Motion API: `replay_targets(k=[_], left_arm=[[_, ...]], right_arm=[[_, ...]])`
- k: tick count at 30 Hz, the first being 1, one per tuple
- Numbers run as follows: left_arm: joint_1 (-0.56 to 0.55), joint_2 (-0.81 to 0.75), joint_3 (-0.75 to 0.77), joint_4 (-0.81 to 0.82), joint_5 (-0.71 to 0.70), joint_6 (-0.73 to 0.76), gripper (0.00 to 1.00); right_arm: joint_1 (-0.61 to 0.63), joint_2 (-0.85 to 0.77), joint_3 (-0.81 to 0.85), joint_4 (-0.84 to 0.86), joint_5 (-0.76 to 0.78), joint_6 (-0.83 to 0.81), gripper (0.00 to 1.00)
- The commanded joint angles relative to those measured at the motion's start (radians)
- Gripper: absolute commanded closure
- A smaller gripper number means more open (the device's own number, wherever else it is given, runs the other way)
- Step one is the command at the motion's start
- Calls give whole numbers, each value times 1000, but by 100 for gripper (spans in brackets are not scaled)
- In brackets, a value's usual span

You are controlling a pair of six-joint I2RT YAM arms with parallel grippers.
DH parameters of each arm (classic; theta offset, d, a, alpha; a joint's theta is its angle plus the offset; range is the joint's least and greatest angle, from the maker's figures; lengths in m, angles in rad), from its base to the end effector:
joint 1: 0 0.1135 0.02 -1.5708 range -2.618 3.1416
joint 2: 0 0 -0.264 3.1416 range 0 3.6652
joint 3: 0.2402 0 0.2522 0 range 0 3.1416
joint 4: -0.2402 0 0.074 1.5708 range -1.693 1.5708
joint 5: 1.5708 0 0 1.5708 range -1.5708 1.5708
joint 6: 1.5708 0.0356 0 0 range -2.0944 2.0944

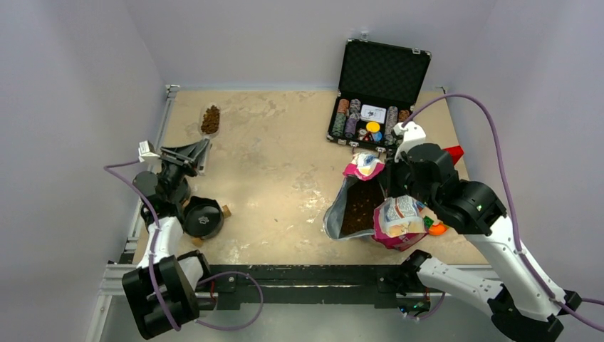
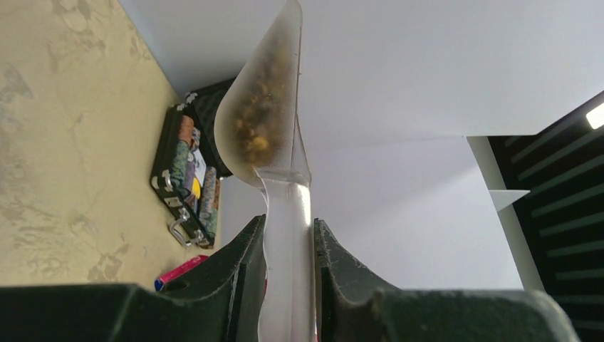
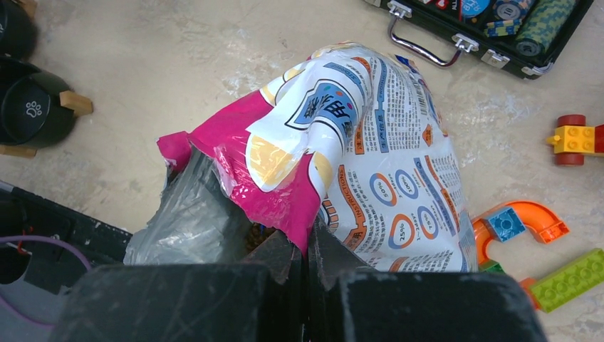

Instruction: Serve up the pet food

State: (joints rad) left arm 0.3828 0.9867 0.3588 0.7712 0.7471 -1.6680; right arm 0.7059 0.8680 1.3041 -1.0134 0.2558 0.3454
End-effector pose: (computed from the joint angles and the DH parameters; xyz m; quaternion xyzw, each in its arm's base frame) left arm 0.2010 0.0549 0.2527 -0.3780 0.5520 -0.6130 0.4202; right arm 0.1100 0.0820 0.4136 -0.0965 0.8687 0.1402 0.4651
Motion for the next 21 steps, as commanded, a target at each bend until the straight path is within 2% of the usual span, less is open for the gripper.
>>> replay_targets(k=[1, 6, 8, 17, 21], left_arm=[[74, -29, -78, 181, 6, -31, 100], [134, -89, -208, 222, -52, -72, 100], [156, -151, -246, 187, -76, -79, 100], [173, -535, -283, -300, -218, -10, 100], [174, -717, -261, -570, -297, 21, 100]], right_arm=[[3, -62, 18, 127, -37, -20, 100], [3, -77, 12, 150, -75, -27, 100], [2, -88, 11, 156, -93, -33, 100], [16, -135, -19, 171, -147, -36, 100], [39, -142, -12, 159, -137, -40, 100]])
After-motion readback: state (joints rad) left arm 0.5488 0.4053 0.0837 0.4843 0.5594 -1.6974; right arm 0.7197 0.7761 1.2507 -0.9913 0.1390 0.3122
